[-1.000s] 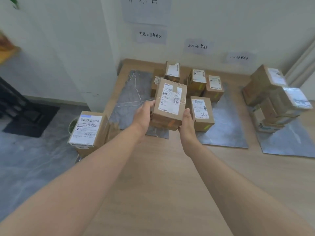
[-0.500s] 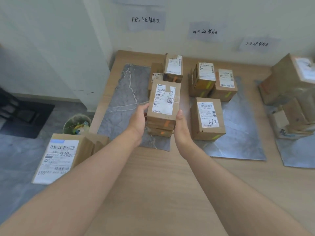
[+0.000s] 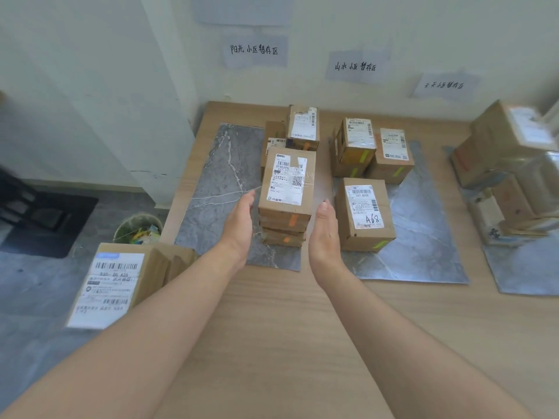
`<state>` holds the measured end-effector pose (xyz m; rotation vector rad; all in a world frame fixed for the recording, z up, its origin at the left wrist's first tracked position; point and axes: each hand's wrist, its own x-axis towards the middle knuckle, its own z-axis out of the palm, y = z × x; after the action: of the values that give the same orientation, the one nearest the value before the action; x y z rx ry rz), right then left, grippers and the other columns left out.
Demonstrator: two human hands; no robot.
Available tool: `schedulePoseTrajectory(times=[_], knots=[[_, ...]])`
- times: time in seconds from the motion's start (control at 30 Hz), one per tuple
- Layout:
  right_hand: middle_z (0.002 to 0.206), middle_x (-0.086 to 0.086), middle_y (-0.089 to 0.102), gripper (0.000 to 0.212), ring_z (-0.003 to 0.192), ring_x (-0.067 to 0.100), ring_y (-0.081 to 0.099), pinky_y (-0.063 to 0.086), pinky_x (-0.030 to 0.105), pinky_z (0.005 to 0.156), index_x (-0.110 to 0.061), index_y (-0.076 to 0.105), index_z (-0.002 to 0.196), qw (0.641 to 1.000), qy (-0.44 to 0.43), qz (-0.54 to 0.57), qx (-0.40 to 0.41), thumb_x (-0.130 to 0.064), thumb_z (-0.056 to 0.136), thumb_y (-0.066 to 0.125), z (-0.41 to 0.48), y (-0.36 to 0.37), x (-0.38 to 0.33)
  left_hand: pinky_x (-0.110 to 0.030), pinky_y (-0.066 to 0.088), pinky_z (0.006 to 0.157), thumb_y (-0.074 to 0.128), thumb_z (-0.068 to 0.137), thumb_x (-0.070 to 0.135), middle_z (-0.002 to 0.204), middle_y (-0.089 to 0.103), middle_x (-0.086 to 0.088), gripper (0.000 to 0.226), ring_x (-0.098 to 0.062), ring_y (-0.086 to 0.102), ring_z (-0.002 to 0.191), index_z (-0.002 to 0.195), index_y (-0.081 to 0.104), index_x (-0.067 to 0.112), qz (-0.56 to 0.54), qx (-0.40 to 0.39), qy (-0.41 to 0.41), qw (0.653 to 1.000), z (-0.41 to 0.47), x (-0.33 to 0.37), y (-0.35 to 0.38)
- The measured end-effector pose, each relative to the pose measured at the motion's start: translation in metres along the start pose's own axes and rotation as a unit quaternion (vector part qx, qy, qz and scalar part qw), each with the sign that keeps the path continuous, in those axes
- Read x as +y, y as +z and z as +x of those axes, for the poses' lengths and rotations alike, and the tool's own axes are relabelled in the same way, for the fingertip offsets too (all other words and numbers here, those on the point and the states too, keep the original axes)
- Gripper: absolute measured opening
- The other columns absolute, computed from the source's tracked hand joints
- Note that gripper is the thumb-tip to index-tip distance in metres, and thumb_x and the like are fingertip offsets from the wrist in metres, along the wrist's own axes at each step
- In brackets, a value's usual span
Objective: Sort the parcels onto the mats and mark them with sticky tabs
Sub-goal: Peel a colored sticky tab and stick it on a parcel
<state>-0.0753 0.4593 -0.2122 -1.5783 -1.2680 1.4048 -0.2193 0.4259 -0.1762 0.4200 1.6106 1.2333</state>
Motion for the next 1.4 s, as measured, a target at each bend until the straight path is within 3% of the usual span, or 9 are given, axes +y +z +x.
schedulePoseTrajectory(times=[0.1,0.27,0.43,0.6,0.73,0.87,1.0,1.17,1.4], knots=[[0.165,-0.015,0.025,0.067,0.151,0.005,0.022,0.015,0.037,0.127,-0.034,0.024,0.161,1.0,-0.007,0.018,0.007,-0.067,0.103,0.021,-0.021,-0.007,-0.014,-0.044,0.026,0.122,0.043,0.1,0.054,0.157,0.038,0.007,0.049,-0.016,0.033,0.145,0.146,0.046,0.038,-0.007,0.0,0.007,1.0,-0.025,0.01,-0.004],[0.162,-0.014,0.029,0.065,0.15,0.006,0.024,0.018,0.035,0.125,-0.034,0.027,0.159,0.998,-0.035,0.04,0.015,-0.066,0.103,0.023,-0.07,-0.018,-0.036,-0.043,0.027,0.121,0.037,0.103,0.049,0.16,0.034,0.004,0.049,-0.019,0.032,0.147,0.151,0.04,0.036,-0.021,-0.019,0.036,0.999,-0.08,0.025,-0.015],[0.111,-0.029,0.043,0.029,0.118,0.002,0.037,0.026,0.025,0.105,-0.042,0.045,0.129,0.995,-0.083,0.049,0.023,-0.05,0.11,0.025,-0.13,-0.031,-0.056,-0.044,0.025,0.122,0.037,0.103,0.048,0.162,0.03,0.001,0.053,-0.022,0.029,0.149,0.154,0.036,0.031,-0.02,-0.046,0.069,0.996,-0.138,0.027,-0.033],[0.128,-0.023,0.048,0.036,0.133,0.007,0.041,0.032,0.042,0.12,-0.05,0.049,0.129,0.994,-0.09,0.058,0.007,-0.061,0.103,0.027,-0.189,-0.039,-0.061,-0.045,0.026,0.121,0.038,0.102,0.047,0.162,0.031,-0.001,0.055,-0.022,0.029,0.148,0.153,0.037,0.029,-0.012,-0.071,0.088,0.994,-0.189,0.02,-0.047],[0.106,-0.031,0.049,0.027,0.103,-0.009,0.051,0.038,0.028,0.101,-0.045,0.051,0.102,0.991,-0.1,0.09,0.01,-0.047,0.111,0.026,-0.227,-0.047,-0.065,-0.044,0.027,0.121,0.042,0.101,0.048,0.162,0.033,0.001,0.055,-0.021,0.03,0.148,0.153,0.039,0.03,-0.018,-0.086,0.091,0.992,-0.225,0.016,-0.056],[0.116,-0.022,0.055,0.032,0.121,0.007,0.053,0.041,0.038,0.112,-0.038,0.052,0.124,0.992,-0.103,0.074,0.012,-0.05,0.11,0.026,-0.257,-0.043,-0.059,-0.045,0.028,0.121,0.042,0.102,0.047,0.16,0.034,-0.002,0.053,-0.023,0.032,0.147,0.152,0.04,0.029,-0.01,-0.088,0.107,0.99,-0.256,0.011,-0.071],[0.111,-0.024,0.058,0.033,0.118,0.008,0.055,0.042,0.037,0.112,-0.034,0.054,0.123,0.99,-0.114,0.082,-0.003,-0.047,0.111,0.026,-0.279,-0.037,-0.049,-0.048,0.028,0.121,0.038,0.103,0.047,0.159,0.035,-0.002,0.051,-0.025,0.033,0.146,0.151,0.041,0.03,-0.003,-0.081,0.108,0.991,-0.281,0.0,-0.086],[0.152,0.0,0.049,0.054,0.143,0.015,0.042,0.031,0.044,0.123,-0.02,0.048,0.149,0.991,-0.106,0.075,-0.039,-0.05,0.109,0.028,-0.303,-0.031,-0.035,-0.039,0.034,0.114,0.043,0.102,0.044,0.154,0.043,-0.001,0.044,-0.023,0.038,0.143,0.143,0.052,0.032,-0.037,-0.042,0.104,0.993,-0.302,-0.017,-0.107],[0.13,-0.009,0.06,0.044,0.13,0.014,0.052,0.037,0.043,0.118,-0.028,0.06,0.132,0.99,-0.119,0.059,-0.056,-0.048,0.11,0.028,-0.33,-0.019,-0.044,-0.045,0.03,0.12,0.042,0.101,0.04,0.153,0.045,-0.001,0.044,-0.02,0.041,0.142,0.142,0.054,0.027,-0.055,-0.017,0.114,0.992,-0.328,-0.02,-0.142]])
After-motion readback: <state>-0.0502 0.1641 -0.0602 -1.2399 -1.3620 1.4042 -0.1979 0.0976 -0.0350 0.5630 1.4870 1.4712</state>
